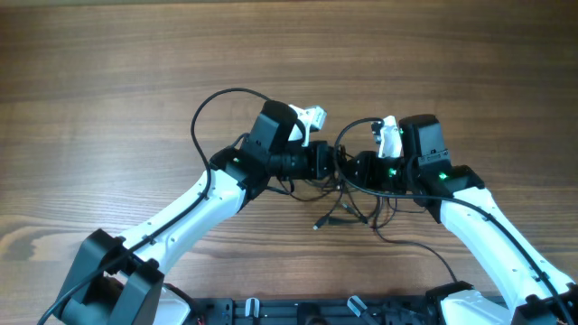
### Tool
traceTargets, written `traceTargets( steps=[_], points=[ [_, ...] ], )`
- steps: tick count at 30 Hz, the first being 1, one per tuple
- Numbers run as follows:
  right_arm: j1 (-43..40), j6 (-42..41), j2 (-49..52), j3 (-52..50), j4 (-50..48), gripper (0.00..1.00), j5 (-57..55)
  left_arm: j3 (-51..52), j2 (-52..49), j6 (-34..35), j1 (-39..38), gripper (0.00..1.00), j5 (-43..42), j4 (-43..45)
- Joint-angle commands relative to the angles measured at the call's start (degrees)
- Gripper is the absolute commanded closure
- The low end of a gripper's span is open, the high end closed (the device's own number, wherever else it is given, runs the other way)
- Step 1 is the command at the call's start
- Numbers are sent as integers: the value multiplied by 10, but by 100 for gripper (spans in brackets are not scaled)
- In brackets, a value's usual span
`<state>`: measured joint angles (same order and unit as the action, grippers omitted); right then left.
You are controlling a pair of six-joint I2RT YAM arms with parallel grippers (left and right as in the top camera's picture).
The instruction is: Untangle cables
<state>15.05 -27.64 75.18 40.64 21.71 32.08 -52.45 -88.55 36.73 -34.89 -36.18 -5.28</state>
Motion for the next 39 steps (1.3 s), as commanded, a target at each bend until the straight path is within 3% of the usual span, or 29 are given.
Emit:
traceTargets(
  steps=[1, 6, 12, 19, 24, 30, 34, 39],
  points=[
    [2, 5, 4, 1, 0, 83, -23, 0, -4, -1, -2, 96, -48, 8],
    [1, 5, 24, 1, 7, 96, -47, 0, -4, -3, -2, 96, -29, -9],
    [1, -30, 25, 1, 59, 96, -162, 0, -4, -3, 0, 96, 227, -214],
    [1, -75, 25, 1, 95, 96, -254, 0, -4, -3, 4, 96, 236, -228],
    [1, -120, 25, 1, 129, 72, -319, 0, -4, -3, 4, 96, 236, -228],
    [1, -129, 25, 1, 127, 70, -320, 0, -4, -3, 4, 96, 183, -208],
    [1, -111, 25, 1, 67, 53, -324, 1, -4, -3, 2, 96, 154, -184],
    [1, -113, 25, 1, 14, 46, -346, 1, -4, -3, 2, 96, 154, -185]
  ],
)
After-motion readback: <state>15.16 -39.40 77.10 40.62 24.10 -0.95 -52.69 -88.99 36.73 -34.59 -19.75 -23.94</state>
